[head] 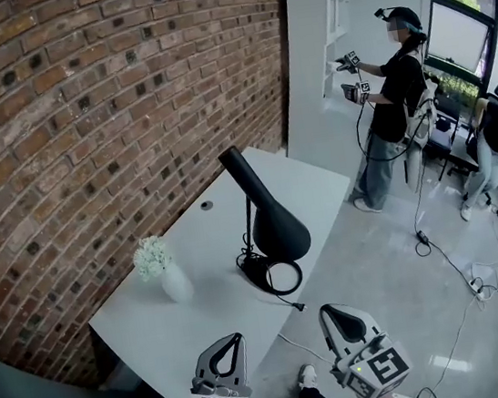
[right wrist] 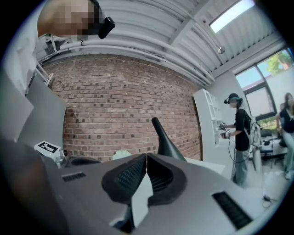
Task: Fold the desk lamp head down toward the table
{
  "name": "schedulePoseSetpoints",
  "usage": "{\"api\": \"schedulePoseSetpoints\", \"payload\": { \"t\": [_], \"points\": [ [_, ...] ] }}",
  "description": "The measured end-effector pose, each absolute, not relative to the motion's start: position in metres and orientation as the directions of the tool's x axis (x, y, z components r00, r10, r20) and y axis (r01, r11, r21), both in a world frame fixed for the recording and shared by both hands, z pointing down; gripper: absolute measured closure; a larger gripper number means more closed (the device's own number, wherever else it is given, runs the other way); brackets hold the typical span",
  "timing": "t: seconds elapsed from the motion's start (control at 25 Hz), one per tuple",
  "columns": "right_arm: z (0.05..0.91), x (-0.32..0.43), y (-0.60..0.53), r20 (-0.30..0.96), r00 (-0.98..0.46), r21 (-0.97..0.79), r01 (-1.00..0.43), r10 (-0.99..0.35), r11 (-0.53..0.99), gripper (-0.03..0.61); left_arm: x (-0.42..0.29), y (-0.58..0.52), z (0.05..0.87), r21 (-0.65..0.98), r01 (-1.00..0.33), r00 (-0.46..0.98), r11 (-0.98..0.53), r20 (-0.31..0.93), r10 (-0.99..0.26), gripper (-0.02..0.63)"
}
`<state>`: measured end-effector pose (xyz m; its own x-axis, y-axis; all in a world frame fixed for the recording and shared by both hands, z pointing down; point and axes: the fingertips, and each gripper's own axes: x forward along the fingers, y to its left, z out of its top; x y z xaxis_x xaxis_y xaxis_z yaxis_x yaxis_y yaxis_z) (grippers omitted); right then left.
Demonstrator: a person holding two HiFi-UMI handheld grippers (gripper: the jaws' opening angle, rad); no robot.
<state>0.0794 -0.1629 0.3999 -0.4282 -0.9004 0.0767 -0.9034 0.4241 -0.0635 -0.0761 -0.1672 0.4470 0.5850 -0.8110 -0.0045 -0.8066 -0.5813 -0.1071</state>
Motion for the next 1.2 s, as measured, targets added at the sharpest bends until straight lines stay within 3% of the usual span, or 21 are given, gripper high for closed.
{"api": "schedulePoseSetpoints", "payload": {
  "t": [1.2],
  "points": [
    [0.398,0.097,-0.14,0.065,-0.388,-0.059,-0.921,-0.919,0.385,0.56,-0.058,-0.154,0.447,-0.09,-0.782,0.621,-0.617,-0.017,-0.784,0.606]
  ]
}}
